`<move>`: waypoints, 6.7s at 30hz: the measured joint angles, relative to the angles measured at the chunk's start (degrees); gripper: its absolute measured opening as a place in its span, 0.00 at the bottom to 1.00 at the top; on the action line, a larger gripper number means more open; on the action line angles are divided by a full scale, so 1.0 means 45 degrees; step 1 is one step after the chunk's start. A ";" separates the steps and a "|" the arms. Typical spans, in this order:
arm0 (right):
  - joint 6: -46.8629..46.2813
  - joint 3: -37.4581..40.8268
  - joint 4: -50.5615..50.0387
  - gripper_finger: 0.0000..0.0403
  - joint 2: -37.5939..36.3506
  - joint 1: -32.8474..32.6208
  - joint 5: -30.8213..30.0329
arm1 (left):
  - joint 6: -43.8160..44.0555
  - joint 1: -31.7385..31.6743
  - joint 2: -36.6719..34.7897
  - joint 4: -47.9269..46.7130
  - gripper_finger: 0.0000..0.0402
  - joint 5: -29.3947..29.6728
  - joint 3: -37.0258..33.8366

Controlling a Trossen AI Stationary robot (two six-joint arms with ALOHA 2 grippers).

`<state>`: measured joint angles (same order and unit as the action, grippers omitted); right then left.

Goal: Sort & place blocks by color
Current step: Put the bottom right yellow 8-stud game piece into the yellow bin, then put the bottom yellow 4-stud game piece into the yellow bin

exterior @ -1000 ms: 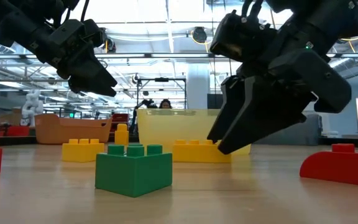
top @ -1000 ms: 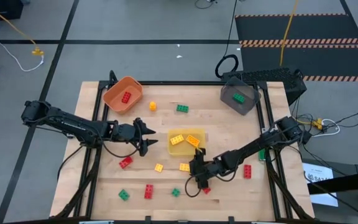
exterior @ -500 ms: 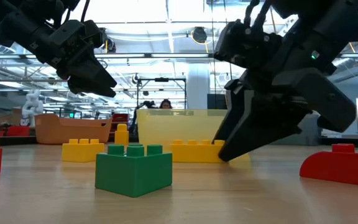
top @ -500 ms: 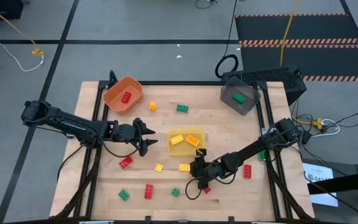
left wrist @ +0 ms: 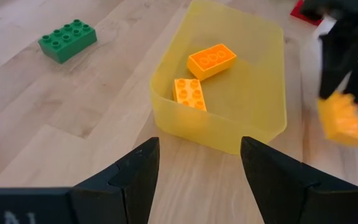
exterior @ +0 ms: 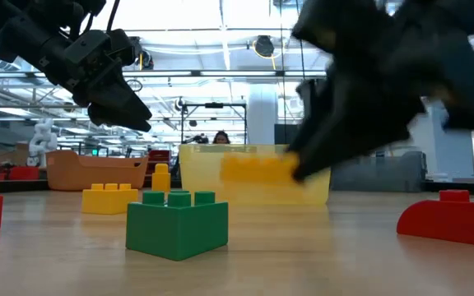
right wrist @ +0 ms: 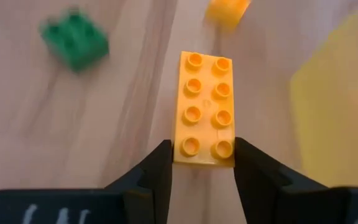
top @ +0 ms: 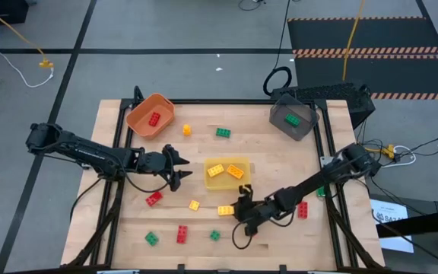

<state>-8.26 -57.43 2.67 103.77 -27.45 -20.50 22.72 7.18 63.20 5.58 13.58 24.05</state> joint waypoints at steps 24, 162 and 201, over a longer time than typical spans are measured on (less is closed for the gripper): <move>0.0524 0.0538 -0.3394 0.38 -0.3317 0.3449 -0.1029 | 0.0081 0.0272 0.0000 0.0041 0.56 0.0000 0.0000; -0.3019 0.4546 -0.4516 0.64 -0.5522 0.3364 -0.4501 | -0.1695 0.3332 0.4458 -0.0146 0.64 -0.1224 0.1846; -0.3024 0.4546 -0.4607 0.64 -0.5518 0.3364 -0.4442 | -0.1191 0.3272 0.6343 0.1531 0.35 -0.0917 0.1874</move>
<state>-21.87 -36.97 -18.06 78.94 -12.32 -40.48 17.36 21.90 91.74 12.47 9.46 32.49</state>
